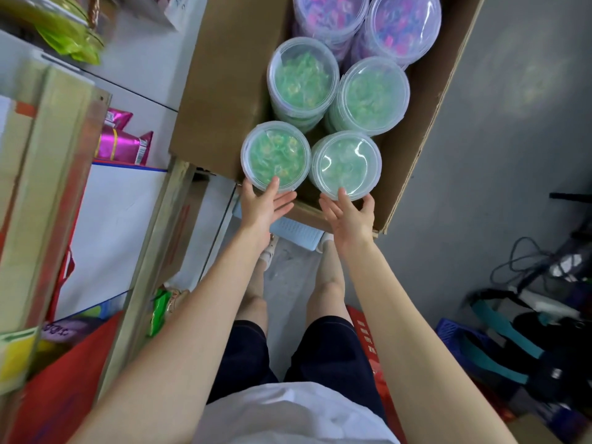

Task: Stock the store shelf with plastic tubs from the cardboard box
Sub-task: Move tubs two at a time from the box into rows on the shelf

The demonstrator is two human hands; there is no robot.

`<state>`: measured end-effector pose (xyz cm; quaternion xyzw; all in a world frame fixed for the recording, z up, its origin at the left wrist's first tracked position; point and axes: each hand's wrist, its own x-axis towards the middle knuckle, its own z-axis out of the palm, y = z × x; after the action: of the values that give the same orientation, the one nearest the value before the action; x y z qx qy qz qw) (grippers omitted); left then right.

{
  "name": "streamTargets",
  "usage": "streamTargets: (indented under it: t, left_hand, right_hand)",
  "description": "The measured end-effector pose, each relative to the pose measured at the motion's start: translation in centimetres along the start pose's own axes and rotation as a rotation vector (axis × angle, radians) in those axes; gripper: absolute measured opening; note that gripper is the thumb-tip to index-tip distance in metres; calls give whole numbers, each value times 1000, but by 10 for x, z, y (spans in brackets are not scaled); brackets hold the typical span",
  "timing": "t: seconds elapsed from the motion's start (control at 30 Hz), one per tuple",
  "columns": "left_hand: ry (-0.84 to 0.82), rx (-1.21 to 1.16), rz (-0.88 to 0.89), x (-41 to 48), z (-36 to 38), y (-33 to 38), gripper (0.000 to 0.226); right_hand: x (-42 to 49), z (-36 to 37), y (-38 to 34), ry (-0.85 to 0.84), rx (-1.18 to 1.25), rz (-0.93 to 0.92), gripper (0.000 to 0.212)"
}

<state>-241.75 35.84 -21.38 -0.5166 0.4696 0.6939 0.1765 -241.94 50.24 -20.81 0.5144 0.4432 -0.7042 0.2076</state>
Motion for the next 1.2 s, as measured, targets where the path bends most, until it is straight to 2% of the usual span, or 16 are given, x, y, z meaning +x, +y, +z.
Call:
streamTargets:
  t: [0.1,0.2,0.27,0.33,0.5,0.63,0.8,0.97,1.1,1.2]
  left_hand:
    - [-11,47,18,2,-8,3,58]
    - [-21,180,64,6,-15,11,54]
    - [9,227,79,6,-14,15,56]
    - [33,196,53,4,-9,14,62]
    - [10,32,40,-3,5,0,60]
    - [53,28,83,-12,5,4,64]
    - [96,123,236,-59,-15,21,53]
    - [249,-4,339,-144,-25,23,52]
    - [343,-224,425,-218,-18,5,51]
    - [412,-315,482,-266,-17,-10,60]
  right_hand:
    - [3,-8,-7,-14,17,-11,48]
    - [12,-21,-21,-16,-144,-39,50]
    - [17,-25,-29,45,-203,-66,51]
    - [17,-23,-28,89,-182,-71,53]
    - [6,-6,-6,9,-89,-82,57]
    - [-1,-7,-16,-3,-64,-87,56]
    - [-35,-33,-52,-196,-218,-51,45]
    - [-80,-42,-113,-466,-509,-98,32]
    - [-123,-35,-162,-702,-660,-185,36]
    - [-165,-25,-179,-884,-736,-231,37]
